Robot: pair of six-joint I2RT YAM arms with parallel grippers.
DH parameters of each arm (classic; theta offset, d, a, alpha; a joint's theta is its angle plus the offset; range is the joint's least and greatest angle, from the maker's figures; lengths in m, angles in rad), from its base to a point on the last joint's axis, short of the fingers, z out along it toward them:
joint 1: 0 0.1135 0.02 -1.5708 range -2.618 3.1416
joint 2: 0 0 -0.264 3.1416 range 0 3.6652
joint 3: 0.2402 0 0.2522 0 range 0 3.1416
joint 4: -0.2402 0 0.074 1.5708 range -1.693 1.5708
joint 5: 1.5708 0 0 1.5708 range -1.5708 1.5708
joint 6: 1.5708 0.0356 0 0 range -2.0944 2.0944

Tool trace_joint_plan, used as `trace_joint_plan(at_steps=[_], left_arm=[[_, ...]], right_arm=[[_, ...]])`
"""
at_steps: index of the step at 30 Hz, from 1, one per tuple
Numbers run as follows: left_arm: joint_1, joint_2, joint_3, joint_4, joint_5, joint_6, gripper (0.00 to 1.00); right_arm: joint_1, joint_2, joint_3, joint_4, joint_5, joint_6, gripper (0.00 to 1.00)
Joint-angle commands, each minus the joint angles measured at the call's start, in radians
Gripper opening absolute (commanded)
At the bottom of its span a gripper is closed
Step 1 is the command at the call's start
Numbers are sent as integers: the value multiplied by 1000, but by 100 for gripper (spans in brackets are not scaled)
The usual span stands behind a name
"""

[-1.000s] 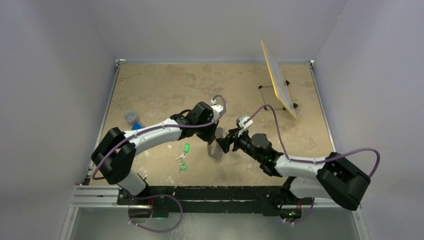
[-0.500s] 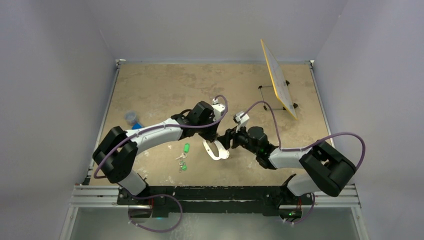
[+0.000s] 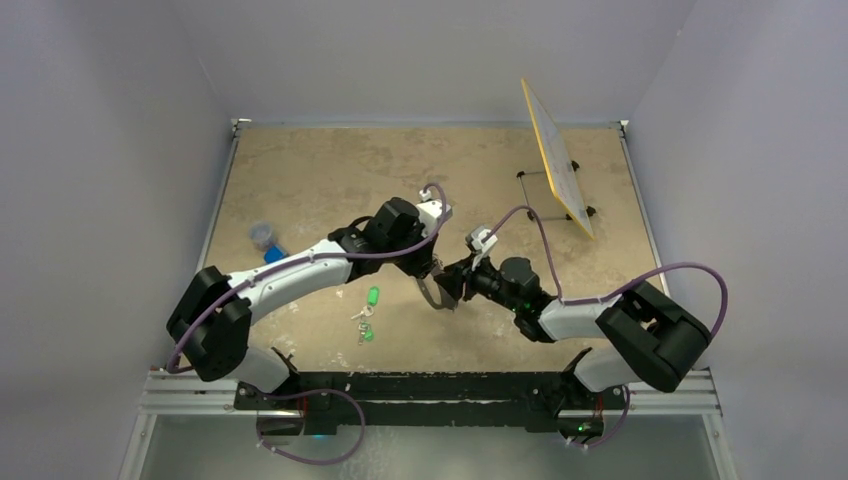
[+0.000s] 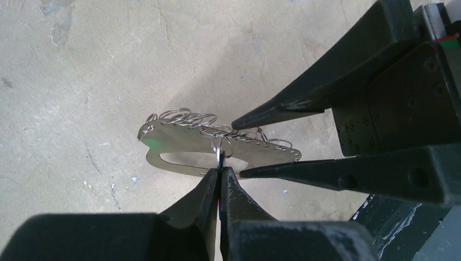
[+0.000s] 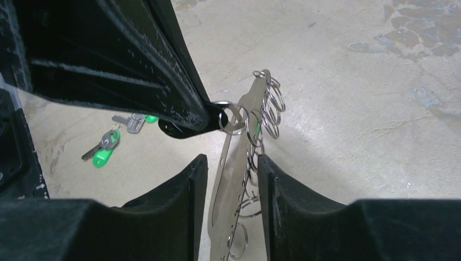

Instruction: Remove the keys from the keyring

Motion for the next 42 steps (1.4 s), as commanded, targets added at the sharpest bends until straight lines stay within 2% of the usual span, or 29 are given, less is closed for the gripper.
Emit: trace_joint_plan(at_steps=[1,7,22,42], left_arm=[[-1,-57,-12,3,4,3,0],[-1,-92,-22,0,13,-1,0],[-1,-124,-39,5,36,-6,0],[-2,-148,-41,4,60,-9,0]], right_arm=[[-1,-19,-34,87,-24,-27,37],[-1,-14,-50,131,-33,-36,21],[-1,-21,-28,213,-85,-84,20],[-2,24,28,232,-109,-127,11]])
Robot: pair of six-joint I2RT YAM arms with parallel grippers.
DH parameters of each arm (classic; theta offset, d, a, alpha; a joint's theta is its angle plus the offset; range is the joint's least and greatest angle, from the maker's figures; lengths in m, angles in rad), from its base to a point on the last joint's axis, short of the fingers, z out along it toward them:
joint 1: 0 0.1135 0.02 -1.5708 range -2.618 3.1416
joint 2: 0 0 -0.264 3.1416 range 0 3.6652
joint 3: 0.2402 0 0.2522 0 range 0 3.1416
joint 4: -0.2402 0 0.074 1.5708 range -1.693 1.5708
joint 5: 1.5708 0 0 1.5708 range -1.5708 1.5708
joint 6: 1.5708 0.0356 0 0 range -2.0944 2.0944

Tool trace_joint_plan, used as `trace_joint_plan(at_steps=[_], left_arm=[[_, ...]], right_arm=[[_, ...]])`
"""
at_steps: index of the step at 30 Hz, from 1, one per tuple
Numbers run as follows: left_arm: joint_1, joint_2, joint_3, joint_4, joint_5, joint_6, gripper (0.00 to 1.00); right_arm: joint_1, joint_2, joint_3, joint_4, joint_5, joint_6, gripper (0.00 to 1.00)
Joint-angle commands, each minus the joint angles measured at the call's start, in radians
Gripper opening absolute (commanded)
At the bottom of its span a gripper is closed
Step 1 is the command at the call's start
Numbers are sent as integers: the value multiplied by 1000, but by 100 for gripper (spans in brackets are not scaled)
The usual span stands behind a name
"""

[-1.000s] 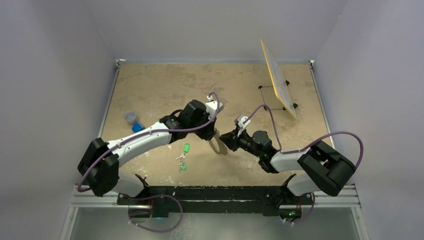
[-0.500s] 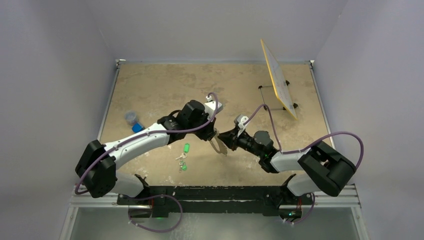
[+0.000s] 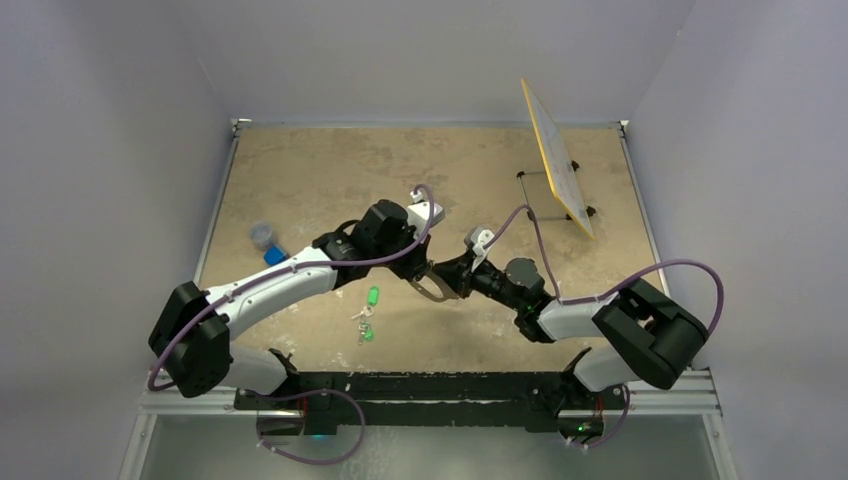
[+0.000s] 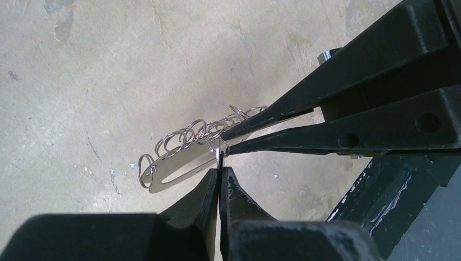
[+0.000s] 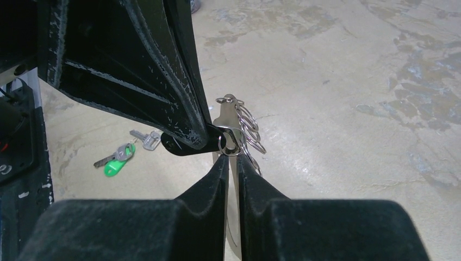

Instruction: Remove the keys from the keyring

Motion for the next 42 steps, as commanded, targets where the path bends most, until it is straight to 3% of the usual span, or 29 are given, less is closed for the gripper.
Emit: trace_joint_plan(at_steps=[1,7,15,19,23,29,42], left_arm=[[-3,-42,2,29,33,-3,0],[-3,-46,15,1,33,6,0],[-2,-69,39,-58,21,24,0],[-2,-68,42,-63,28,27,0],[-3,-69,51,-76,31,34,0],[-2,-68,72,-120,10,53,0],[-4,-54,112,-200,15,94,0]], right_arm=[[-1,15,49,47,-26,-40,11],[-1,26,38,76,-53,-86,13],[1,45,-49,300,-75,-141,11],[3,61,-46,310,-83,-167,8],[11,57,-29,264,-109,-234,7],[18,10,-11,119,-138,-297,15],[16,-82,96,-243,-198,-612,26]])
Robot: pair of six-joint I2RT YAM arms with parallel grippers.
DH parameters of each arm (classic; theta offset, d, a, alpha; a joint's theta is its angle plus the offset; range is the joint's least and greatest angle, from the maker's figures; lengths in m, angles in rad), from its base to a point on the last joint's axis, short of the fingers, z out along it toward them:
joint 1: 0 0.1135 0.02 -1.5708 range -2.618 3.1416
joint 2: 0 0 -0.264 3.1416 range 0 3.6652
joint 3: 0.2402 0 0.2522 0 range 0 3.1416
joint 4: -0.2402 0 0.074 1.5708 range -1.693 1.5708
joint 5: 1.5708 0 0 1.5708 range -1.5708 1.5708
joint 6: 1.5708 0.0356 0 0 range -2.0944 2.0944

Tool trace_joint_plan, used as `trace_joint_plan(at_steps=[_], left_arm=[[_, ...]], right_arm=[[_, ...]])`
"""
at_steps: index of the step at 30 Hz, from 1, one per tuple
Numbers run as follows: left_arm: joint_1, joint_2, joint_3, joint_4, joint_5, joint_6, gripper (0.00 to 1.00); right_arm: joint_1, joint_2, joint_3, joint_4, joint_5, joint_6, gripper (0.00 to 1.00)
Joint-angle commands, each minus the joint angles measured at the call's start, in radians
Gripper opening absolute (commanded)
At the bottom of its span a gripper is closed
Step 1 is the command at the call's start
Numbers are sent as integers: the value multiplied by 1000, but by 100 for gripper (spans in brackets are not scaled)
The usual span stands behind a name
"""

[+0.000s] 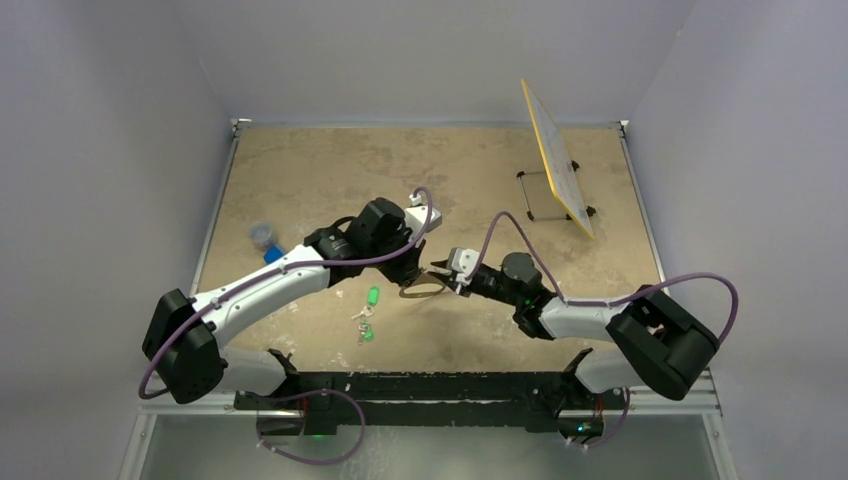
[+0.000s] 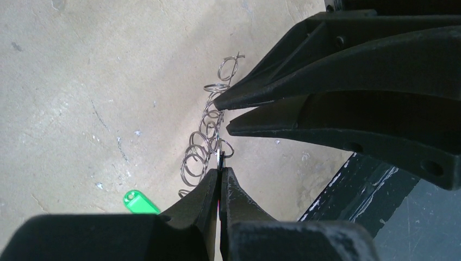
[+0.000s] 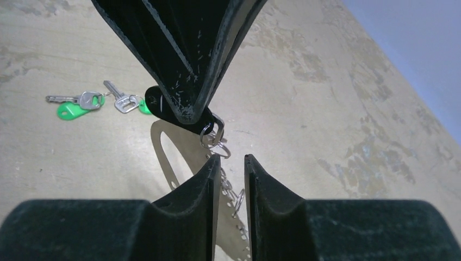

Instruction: Remove the keys from the keyring

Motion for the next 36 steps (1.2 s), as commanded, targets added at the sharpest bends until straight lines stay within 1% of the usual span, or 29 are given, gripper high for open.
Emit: trace_joint_plan(at_steps=[1,8,14,18,23,27,31,36], left_arm=[[-3,-14,54,-7,14,32,0],[-3,-20,64,-22,40,52,0],[-3,-26,66,-27,58,60,0],[-3,-30,70,-42,63,68,0],[-3,-31,76,-50,75,78,0],[-2,-28,80,-53,85,84,0],[-3,-28,85,-59,87,89,0],[-3,-28,84,-61,96,93,0]], right_arm=[[2,-25,50,-102,-73,-137,27],[2,-14,53,-99,-144,-187,30],[2,-29,54,-90,-139,-193,30],[3,-41,47,-69,-80,-191,30],[2,-59,40,-46,-92,-186,31],[2,-52,61,-81,-141,-203,31],[7,-29,91,-158,-219,-240,31],[8,-25,91,-165,-224,-261,31]])
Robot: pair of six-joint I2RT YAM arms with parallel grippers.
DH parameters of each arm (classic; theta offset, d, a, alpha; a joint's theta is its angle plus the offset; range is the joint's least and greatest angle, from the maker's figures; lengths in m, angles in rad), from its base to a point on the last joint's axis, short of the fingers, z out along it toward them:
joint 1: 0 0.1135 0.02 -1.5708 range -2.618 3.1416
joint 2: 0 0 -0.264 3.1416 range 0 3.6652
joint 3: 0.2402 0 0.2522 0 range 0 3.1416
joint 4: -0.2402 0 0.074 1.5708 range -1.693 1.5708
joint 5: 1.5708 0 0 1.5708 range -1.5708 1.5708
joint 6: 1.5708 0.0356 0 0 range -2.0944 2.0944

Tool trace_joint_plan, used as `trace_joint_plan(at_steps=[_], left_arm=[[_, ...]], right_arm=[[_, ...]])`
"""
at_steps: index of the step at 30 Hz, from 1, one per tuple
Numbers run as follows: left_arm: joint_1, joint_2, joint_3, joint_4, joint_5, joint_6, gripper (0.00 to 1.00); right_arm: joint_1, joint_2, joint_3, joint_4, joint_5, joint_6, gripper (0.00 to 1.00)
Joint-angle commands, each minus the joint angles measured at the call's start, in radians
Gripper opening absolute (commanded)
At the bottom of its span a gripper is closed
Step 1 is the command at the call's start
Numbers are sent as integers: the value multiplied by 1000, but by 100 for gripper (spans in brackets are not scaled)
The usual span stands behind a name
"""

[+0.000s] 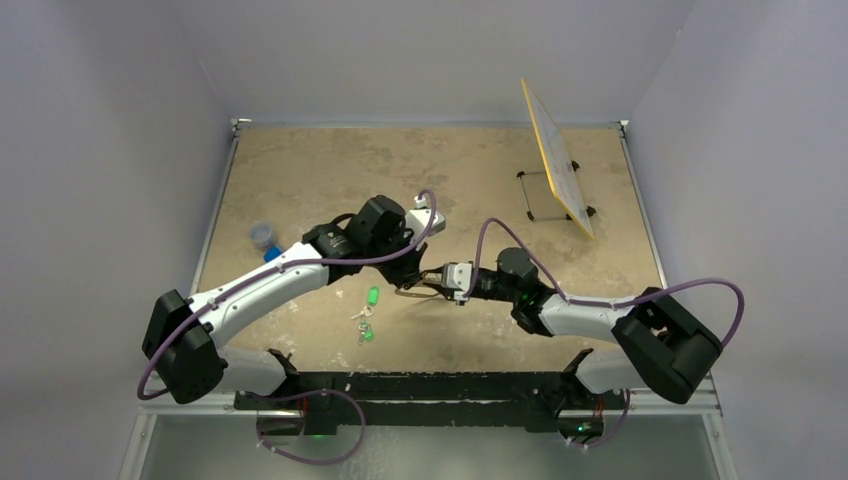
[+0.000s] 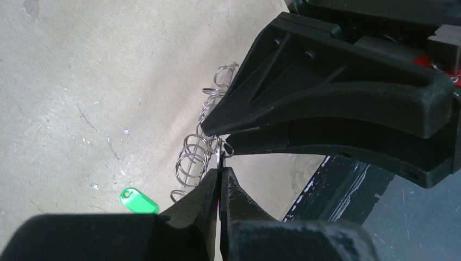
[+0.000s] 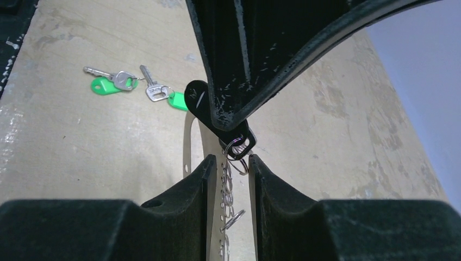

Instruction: Remove the keys from the keyring

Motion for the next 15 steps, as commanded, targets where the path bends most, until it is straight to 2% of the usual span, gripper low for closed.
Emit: trace_joint_plan(at_steps=[1,7,12,15], left_arm=[[-3,-27,42,12,28,19,0],[-3,-31,45,10,16,19,0],[-2,-38,43,4,1,16,0],[-3,-53,39,-7,-28,7,0]], right_arm=[[7,6,33,-13,-44,-40,30],[13,15,42,-42,-34,-56,21],[15,14,40,-43,-14,-59,2],[15,11,37,-32,15,-44,0]])
